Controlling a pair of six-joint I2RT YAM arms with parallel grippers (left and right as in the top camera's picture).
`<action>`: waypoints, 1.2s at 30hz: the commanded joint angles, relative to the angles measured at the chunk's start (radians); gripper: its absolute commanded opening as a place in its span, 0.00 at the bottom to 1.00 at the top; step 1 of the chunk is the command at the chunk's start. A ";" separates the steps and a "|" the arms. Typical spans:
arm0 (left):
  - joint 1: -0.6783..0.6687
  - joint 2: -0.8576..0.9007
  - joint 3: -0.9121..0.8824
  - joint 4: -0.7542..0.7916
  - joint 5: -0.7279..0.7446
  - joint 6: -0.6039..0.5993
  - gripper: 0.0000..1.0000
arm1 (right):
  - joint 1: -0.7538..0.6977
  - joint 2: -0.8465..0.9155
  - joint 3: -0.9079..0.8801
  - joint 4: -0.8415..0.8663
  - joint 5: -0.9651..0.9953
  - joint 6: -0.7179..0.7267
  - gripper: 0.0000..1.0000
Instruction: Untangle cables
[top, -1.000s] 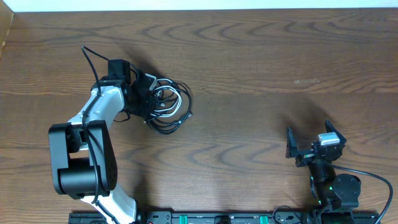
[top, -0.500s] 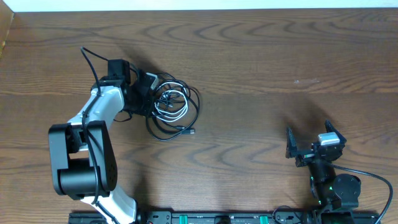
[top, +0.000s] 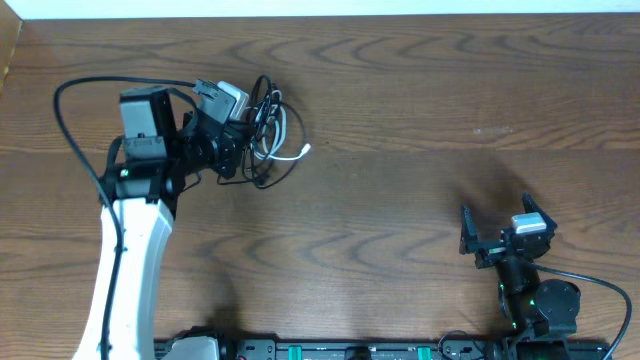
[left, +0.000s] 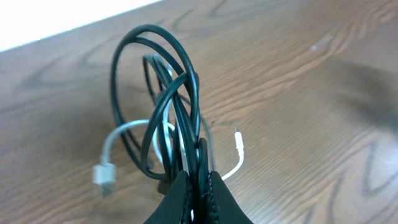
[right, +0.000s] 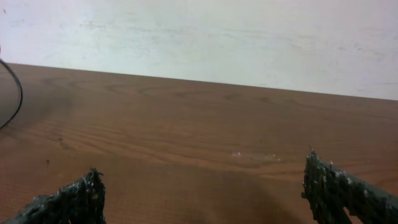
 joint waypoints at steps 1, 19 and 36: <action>0.002 -0.068 0.004 0.006 0.113 -0.013 0.08 | -0.005 -0.005 -0.004 0.021 -0.061 0.017 0.99; -0.054 -0.077 0.004 -0.040 0.241 -0.003 0.08 | -0.005 -0.005 0.048 0.204 -0.314 0.743 0.99; -0.323 -0.021 0.004 -0.048 0.241 0.033 0.08 | -0.005 0.724 0.457 0.125 -0.625 0.798 0.99</action>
